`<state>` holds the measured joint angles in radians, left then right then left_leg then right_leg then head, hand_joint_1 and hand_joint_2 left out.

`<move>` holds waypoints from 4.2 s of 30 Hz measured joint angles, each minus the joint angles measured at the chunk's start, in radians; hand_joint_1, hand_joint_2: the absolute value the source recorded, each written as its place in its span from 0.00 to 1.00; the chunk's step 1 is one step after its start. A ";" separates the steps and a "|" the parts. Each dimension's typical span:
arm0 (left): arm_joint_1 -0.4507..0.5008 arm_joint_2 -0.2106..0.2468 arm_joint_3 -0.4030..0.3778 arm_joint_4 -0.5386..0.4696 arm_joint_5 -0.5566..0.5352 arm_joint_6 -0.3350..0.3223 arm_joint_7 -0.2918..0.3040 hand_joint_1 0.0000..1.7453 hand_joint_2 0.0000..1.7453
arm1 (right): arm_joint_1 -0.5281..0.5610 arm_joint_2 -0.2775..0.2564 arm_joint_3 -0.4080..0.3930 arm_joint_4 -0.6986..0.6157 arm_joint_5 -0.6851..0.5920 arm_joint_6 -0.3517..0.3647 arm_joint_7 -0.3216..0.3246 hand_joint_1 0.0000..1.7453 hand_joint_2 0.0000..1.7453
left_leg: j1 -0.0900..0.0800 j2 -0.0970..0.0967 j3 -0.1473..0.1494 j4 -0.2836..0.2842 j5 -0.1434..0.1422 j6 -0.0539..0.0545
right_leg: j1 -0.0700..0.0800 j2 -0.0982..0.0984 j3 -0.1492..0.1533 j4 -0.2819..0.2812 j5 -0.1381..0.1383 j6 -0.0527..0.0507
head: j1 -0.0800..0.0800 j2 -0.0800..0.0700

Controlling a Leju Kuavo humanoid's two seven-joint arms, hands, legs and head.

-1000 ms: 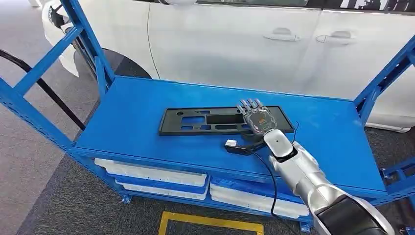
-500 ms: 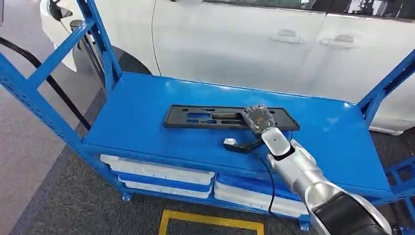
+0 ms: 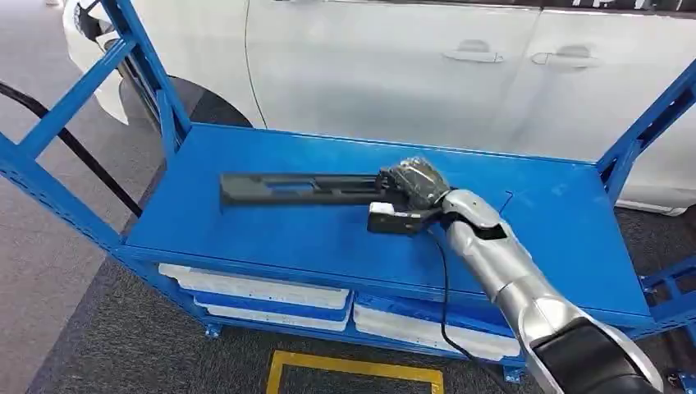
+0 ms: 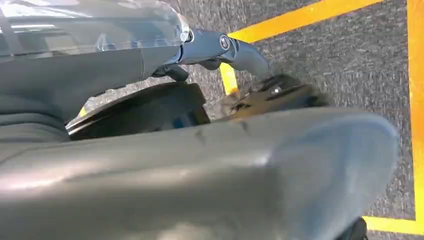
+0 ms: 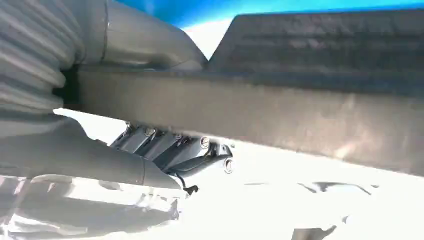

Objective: Take the parts from the cabinet and place them on the table.

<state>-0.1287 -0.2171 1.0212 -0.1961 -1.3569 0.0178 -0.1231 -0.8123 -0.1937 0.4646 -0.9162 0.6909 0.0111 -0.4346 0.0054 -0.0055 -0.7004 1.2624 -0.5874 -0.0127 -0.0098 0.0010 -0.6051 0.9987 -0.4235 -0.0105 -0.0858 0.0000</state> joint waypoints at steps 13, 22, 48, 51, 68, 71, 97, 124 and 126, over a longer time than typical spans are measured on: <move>0.005 0.003 0.009 0.000 0.061 0.074 -0.110 0.00 0.00 | -0.108 -0.084 -0.048 -0.525 -1.193 0.481 0.150 1.00 1.00 | 0.006 -0.002 0.129 -0.261 0.144 0.044 | 0.003 -0.001 -0.012 0.056 -0.046 0.042 | 0.000 0.000; 0.028 0.002 0.011 0.000 0.018 0.177 -0.090 0.00 1.00 | 0.227 -0.148 -0.046 -0.762 -1.283 0.500 0.133 1.00 1.00 | 0.000 -0.005 0.140 -0.256 0.129 0.042 | 0.000 -0.003 -0.006 0.011 0.006 0.038 | 0.000 0.000; 0.029 0.002 0.031 0.000 0.077 0.154 0.010 0.00 1.00 | 0.434 -0.202 -0.048 -0.924 -1.257 0.418 0.147 1.00 1.00 | -0.001 0.000 0.124 -0.253 0.148 0.057 | -0.006 0.002 -0.129 0.317 -0.157 0.057 | 0.000 0.000; 0.025 0.002 0.036 0.000 0.075 0.137 0.038 0.00 1.00 | 0.444 -0.213 -0.065 -0.924 -1.269 0.400 0.139 1.00 1.00 | -0.001 0.000 0.117 -0.242 0.147 0.054 | -0.006 0.002 -0.012 0.104 -0.048 0.052 | 0.000 0.000; -0.005 0.004 0.040 0.000 0.057 0.094 0.080 0.00 1.00 | 0.396 -0.172 -0.110 -0.913 -1.263 0.345 0.203 1.00 1.00 | -0.007 -0.001 0.226 -0.260 0.039 0.022 | 0.004 -0.011 -0.072 0.020 0.066 0.013 | 0.000 0.000; 0.000 0.002 0.040 0.000 0.056 0.091 0.087 0.00 1.00 | 0.395 -0.168 -0.115 -0.909 -1.253 0.344 0.202 1.00 1.00 | -0.013 -0.002 0.209 -0.251 0.067 0.034 | -0.001 -0.013 -0.074 0.012 0.092 0.031 | 0.000 0.000; 0.007 -0.002 0.041 0.001 0.060 0.092 0.089 0.00 1.00 | 0.367 -0.108 -0.104 -0.859 -1.236 0.325 0.226 1.00 1.00 | 0.000 0.002 0.049 0.007 0.101 0.002 | 0.007 -0.009 -0.047 0.009 0.036 -0.005 | -0.001 0.000; 0.011 -0.002 0.045 0.001 0.051 0.097 0.094 0.00 1.00 | 0.359 -0.086 -0.094 -0.854 -1.227 0.297 0.221 1.00 1.00 | 0.001 0.005 -0.031 0.020 -0.001 -0.013 | -0.003 -0.011 0.021 0.004 -0.010 -0.007 | -0.001 0.000; 0.009 -0.002 0.045 0.001 0.051 0.097 0.094 0.00 1.00 | 0.364 -0.086 -0.094 -0.854 -1.225 0.298 0.216 1.00 1.00 | 0.001 0.005 -0.012 0.076 0.032 -0.015 | -0.002 -0.011 -0.012 0.008 0.014 -0.005 | -0.001 0.000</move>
<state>-0.1193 -0.2193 1.0666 -0.1949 -1.3058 0.1144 -0.0294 -0.4484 -0.2792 0.3708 -1.7700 -0.5341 0.3086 -0.2182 0.0068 -0.0008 -0.7126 1.3388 -0.5552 -0.0273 -0.0116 -0.0095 -0.6169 1.0064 -0.4093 -0.0155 -0.0866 0.0000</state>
